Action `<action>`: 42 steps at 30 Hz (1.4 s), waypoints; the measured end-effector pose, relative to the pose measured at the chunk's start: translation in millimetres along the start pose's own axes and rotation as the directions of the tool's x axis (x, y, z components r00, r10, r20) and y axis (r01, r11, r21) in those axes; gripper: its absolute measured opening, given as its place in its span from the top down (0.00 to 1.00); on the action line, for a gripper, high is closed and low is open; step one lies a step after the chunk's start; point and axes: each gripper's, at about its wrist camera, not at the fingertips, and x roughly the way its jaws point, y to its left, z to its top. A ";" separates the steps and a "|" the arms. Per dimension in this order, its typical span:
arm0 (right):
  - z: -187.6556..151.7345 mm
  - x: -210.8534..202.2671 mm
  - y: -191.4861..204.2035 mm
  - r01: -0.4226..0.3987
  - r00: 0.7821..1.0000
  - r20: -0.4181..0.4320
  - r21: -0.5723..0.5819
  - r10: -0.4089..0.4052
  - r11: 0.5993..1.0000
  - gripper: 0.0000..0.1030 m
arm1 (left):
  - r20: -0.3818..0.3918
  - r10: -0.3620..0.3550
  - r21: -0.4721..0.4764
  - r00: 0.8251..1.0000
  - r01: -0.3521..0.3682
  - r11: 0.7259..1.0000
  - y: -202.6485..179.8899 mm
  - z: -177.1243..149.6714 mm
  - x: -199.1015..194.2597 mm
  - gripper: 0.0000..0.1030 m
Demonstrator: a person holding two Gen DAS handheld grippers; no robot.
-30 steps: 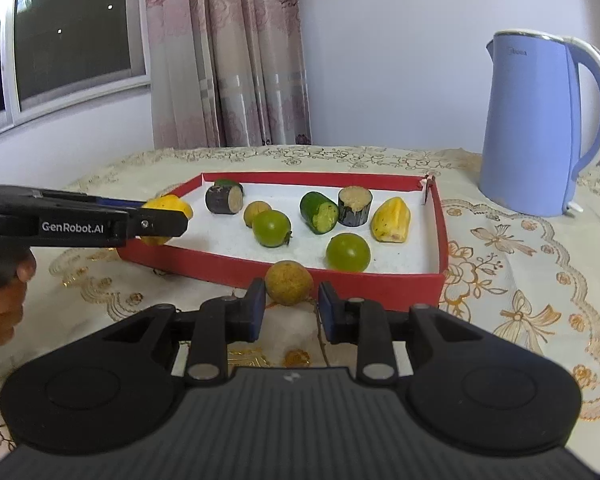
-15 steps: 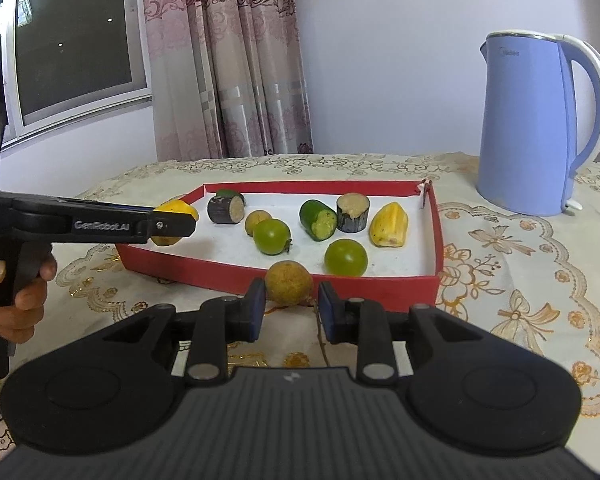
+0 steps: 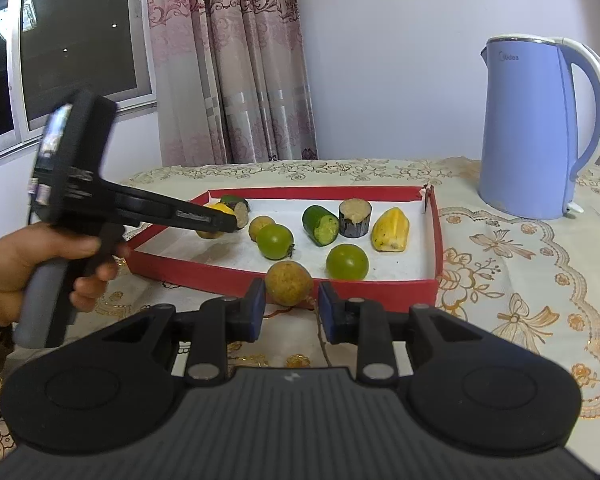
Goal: Organize fruits
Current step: 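Carry the papaya chunk into the red tray and open the left gripper, then lower the brown lemon into the red tray and open the right gripper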
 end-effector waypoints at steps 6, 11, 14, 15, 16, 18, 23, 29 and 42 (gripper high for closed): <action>-0.4 -0.3 -0.7 0.002 1.000 0.000 0.000 -0.002 1.000 0.73 | -0.011 0.032 -0.011 0.999 -0.033 0.999 3.0 1.3 9.6 0.61; -0.4 -0.1 -0.7 0.001 1.000 -0.003 -0.003 -0.001 1.000 0.73 | -0.019 0.044 -0.018 0.999 -0.044 0.999 4.9 4.4 14.0 0.61; -0.8 -0.2 -0.2 0.003 1.000 -0.006 -0.002 -0.003 1.000 0.73 | -0.019 0.051 -0.010 0.999 -0.051 0.999 3.5 5.9 15.4 0.61; -1.0 0.1 -0.3 0.003 1.000 -0.006 -0.002 -0.003 1.000 0.73 | -0.020 0.053 -0.009 0.998 -0.053 0.999 3.0 6.3 15.8 0.61; -0.9 0.5 -0.1 0.004 1.000 -0.006 -0.002 -0.004 1.000 0.73 | -0.021 0.056 -0.008 0.998 -0.056 0.998 3.4 6.9 17.0 0.61; -1.0 0.7 -0.3 0.004 1.000 -0.007 0.000 -0.004 1.000 0.73 | -0.026 0.062 -0.006 0.998 -0.062 0.998 3.0 7.7 19.7 0.61; -1.9 1.9 -0.6 0.008 1.000 -0.010 0.001 -0.008 1.000 0.73 | -0.034 0.070 -0.004 0.997 -0.070 0.998 3.6 7.6 16.8 0.57; -2.4 2.8 -2.4 0.013 1.000 -0.007 0.017 -0.013 1.000 0.73 | 0.084 0.107 0.009 0.991 -0.108 0.994 8.7 8.2 -26.6 0.23; 22.8 7.7 -3.5 0.107 0.994 0.023 0.003 -0.107 0.994 0.74 | 0.196 0.232 -0.136 0.953 -0.207 0.969 32.9 -31.0 -74.7 0.10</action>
